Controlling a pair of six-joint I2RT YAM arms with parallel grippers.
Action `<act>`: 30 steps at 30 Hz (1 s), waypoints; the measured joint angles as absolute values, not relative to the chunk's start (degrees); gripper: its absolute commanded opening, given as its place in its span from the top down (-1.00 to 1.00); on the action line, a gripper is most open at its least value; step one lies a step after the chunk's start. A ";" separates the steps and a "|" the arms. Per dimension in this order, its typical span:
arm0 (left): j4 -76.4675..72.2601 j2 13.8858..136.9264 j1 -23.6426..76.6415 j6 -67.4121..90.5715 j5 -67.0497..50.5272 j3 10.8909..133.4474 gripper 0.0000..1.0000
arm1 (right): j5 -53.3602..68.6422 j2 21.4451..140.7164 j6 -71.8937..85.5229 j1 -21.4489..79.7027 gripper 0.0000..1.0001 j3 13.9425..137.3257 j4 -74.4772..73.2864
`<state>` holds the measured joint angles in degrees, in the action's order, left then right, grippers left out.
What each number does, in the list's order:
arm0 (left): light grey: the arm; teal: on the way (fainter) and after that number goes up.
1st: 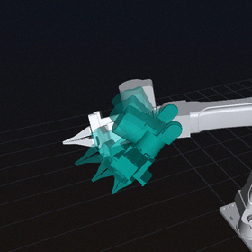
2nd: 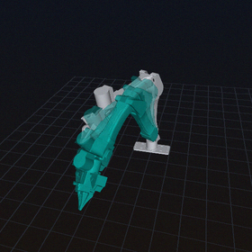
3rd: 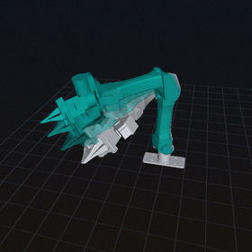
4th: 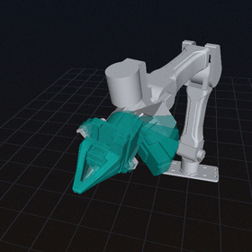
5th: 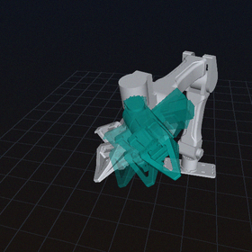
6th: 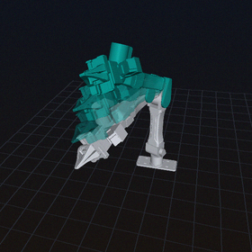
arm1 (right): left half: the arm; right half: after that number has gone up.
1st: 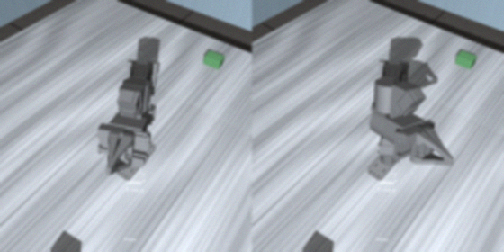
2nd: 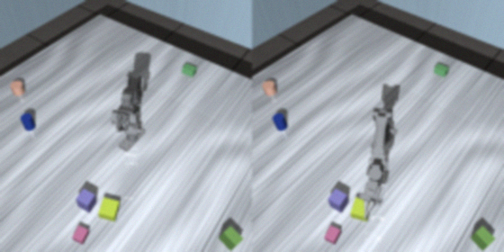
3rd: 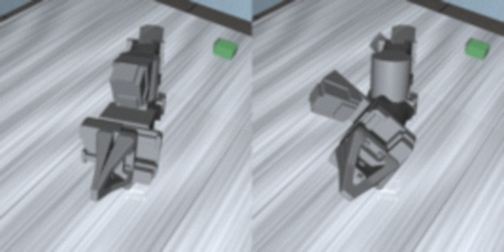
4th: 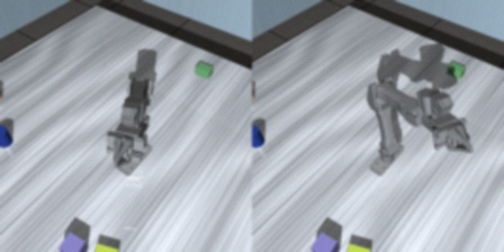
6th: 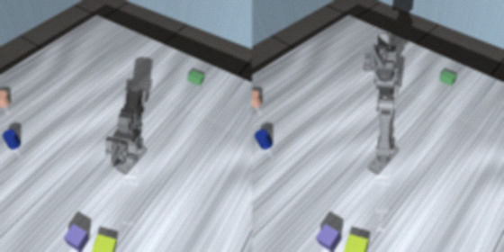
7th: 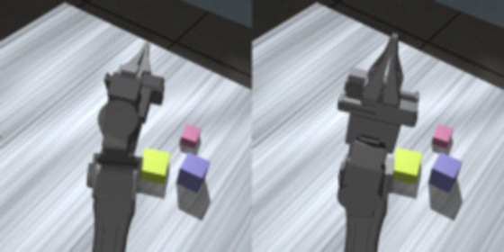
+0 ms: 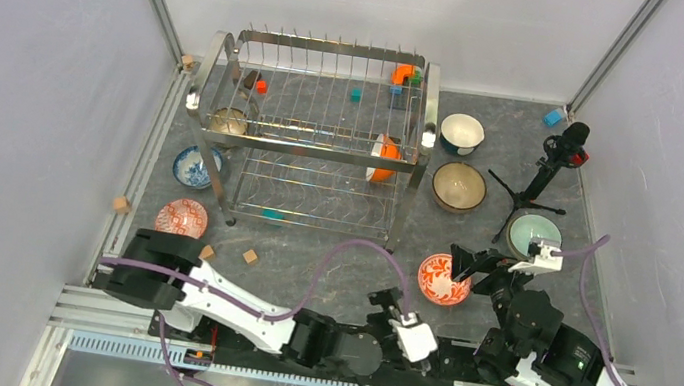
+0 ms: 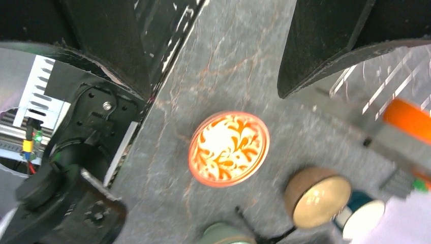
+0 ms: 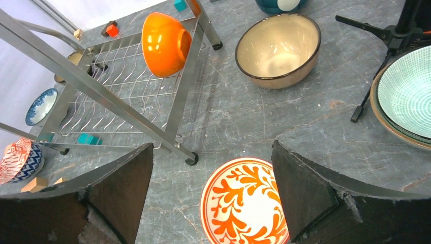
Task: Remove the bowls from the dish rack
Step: Place the bowl at the center of the board, then adjust the bowl at the center of the board.
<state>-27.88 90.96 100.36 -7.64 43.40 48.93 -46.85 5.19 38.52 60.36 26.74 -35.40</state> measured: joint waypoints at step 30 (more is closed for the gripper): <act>3.60 73.67 100.57 50.85 63.53 34.06 -0.99 | -51.33 24.58 60.86 60.36 -0.35 18.96 -46.13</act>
